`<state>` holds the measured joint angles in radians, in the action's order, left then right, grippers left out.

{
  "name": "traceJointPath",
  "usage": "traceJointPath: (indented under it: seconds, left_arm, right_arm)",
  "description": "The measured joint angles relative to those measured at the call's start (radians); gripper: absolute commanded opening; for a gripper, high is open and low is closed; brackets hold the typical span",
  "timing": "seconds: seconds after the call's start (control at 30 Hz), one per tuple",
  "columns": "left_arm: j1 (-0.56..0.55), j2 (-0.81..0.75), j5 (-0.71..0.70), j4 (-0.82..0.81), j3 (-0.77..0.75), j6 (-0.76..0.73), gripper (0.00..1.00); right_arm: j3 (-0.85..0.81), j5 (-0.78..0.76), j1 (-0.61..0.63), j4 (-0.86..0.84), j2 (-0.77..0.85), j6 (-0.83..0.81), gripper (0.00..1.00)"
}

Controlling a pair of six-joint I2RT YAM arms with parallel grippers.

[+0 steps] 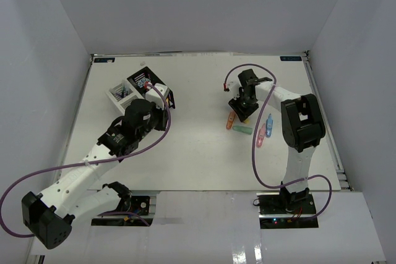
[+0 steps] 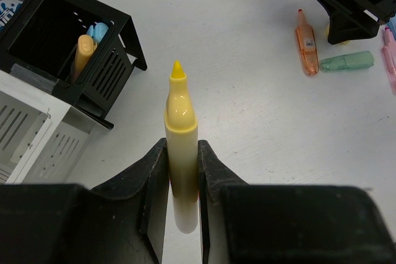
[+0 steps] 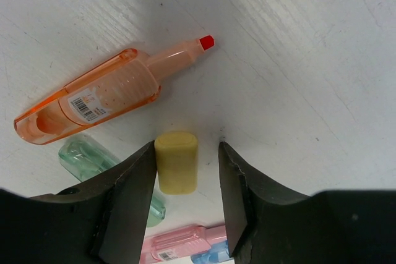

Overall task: Sort the stationery into containers
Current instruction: Close the pen cap on the pen.

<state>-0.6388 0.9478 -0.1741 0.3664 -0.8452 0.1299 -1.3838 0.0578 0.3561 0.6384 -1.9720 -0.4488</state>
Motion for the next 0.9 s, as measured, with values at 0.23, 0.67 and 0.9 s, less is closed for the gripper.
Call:
traceJointPath:
  seconds: [0.23,0.67,0.9]
  left_arm:
    - [0.002,0.001,0.008,0.0,0.001,0.0,0.0]
    - [0.002,-0.047,0.241,-0.077,0.048,-0.03,0.0]
    - [0.002,-0.053,0.479,-0.203,0.06,-0.061,0.0]
  right_arm:
    - [-0.002,-0.01,0.006,0.003,0.001,0.004,0.28]
    - [0.041,0.106,0.014,-0.072,0.412,0.159,0.08]
    - [0.173,0.174,0.068,-0.332,0.775,0.449,0.08]
